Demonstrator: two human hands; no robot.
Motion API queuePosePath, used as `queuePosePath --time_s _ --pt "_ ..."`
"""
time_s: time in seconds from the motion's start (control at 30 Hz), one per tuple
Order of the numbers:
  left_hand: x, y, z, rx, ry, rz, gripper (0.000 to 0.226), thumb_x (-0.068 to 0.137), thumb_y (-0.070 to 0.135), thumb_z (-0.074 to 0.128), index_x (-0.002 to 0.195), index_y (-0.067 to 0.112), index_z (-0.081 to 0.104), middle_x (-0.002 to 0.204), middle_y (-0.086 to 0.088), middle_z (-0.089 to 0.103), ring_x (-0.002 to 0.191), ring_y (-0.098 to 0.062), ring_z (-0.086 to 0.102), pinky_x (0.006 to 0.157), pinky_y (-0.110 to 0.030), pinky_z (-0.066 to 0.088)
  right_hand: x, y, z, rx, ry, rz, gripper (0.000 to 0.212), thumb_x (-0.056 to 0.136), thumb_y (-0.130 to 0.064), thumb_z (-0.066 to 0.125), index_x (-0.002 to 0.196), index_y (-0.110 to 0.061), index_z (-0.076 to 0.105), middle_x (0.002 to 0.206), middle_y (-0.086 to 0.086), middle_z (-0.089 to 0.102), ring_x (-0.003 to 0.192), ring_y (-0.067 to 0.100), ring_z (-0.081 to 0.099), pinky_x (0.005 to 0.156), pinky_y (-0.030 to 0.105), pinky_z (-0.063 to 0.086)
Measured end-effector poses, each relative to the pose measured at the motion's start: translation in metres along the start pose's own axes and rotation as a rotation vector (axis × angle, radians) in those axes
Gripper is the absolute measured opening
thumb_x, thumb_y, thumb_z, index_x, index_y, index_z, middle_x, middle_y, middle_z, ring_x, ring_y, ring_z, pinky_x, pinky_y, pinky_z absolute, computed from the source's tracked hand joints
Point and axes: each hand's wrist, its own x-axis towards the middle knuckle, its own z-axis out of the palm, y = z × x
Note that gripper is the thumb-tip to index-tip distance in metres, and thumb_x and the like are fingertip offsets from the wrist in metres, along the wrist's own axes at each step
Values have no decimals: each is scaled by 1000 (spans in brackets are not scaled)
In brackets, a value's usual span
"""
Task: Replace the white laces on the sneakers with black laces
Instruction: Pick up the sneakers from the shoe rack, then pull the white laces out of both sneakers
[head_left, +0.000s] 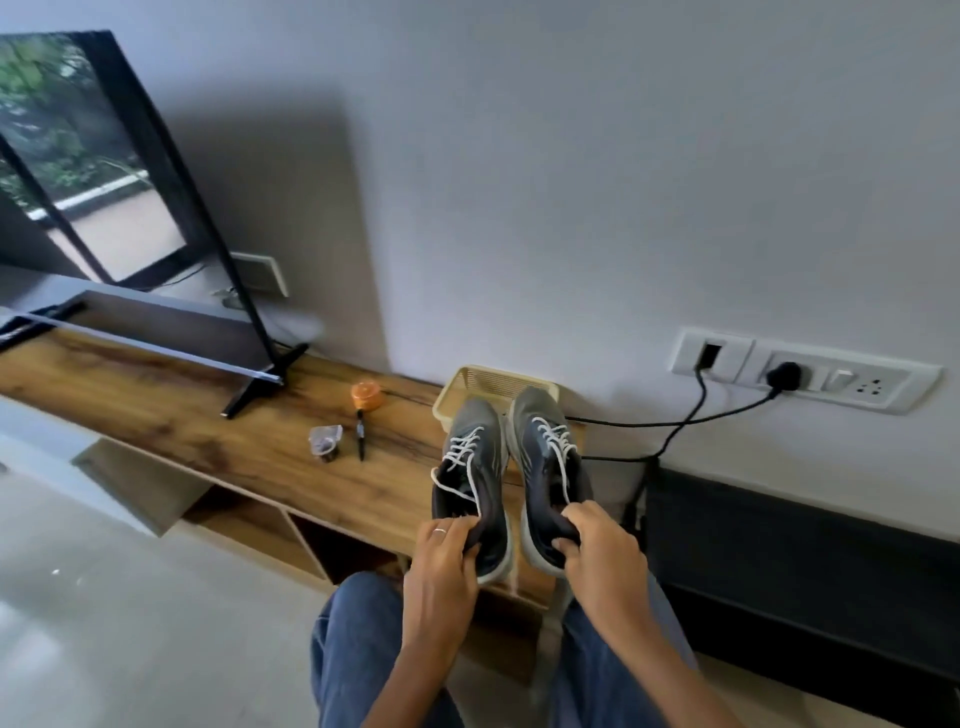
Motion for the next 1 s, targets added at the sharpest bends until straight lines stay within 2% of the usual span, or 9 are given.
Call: queuePosePath --time_s 0.07,0.23,0.33,0.47,0.6,0.7,0.83,0.93,1.0 --pt "-5 -16 -6 12 9 -90 33 83 1 60 109 20 65 105 8 59 101 -5 50 75 -22 44 0 -9 18 8 -51 -54 10 87 -11 63 84 -18 57 91 -7 58 89 13 62 68 31 50" --pt "-8 -50 -13 49 -14 -271 29 88 9 56 113 22 63 114 6 57 105 -8 51 78 -25 45 -1 -29 61 -78 -132 -177 13 85 -4 61 84 -17 60 94 -6 58 93 17 57 61 26 39" --pt "-7 -60 -12 64 -17 -337 30 90 9 53 116 22 61 117 6 53 106 -10 53 78 -27 46 0 -30 86 -106 -167 -218 23 78 4 62 84 -18 63 90 -6 59 90 18 57 59 29 46" --pt "-6 -74 -5 118 -38 -321 33 91 5 52 119 20 60 120 3 52 109 -11 52 76 -23 44 5 -24 105 -153 -194 -231 27 75 4 63 86 -21 65 90 -7 60 89 19 58 59 33 53" --pt "1 -82 -2 135 -48 -275 38 87 -3 54 120 14 61 117 -2 56 114 -17 51 74 -30 50 8 -14 112 -170 -236 -217 30 76 5 62 93 -20 66 94 -5 61 94 21 57 62 35 53" --pt "13 -86 4 149 -39 -250 36 87 -2 54 119 13 61 116 -2 58 114 -15 48 72 -23 43 10 -12 112 -176 -255 -209 27 80 1 61 100 -17 67 99 -2 62 98 22 56 66 36 52" --pt "29 -89 10 184 -53 -234 32 89 1 51 118 13 61 116 -3 61 114 -16 45 82 -24 42 16 -12 112 -189 -300 -207 31 86 -2 55 112 -17 63 110 -2 58 111 22 50 75 36 53" --pt "29 -87 14 308 -19 -171 40 79 7 67 118 11 63 116 -5 63 109 -23 49 102 -42 42 21 -11 109 -185 -326 -208 33 88 -7 54 119 -18 60 117 -3 56 118 22 45 83 34 51" --pt "24 -77 16 391 31 -106 45 75 14 74 119 13 64 116 -2 62 109 -23 51 109 -53 35 22 -9 105 -178 -353 -219 34 91 -16 56 124 -19 57 122 -3 55 122 23 43 92 34 47"
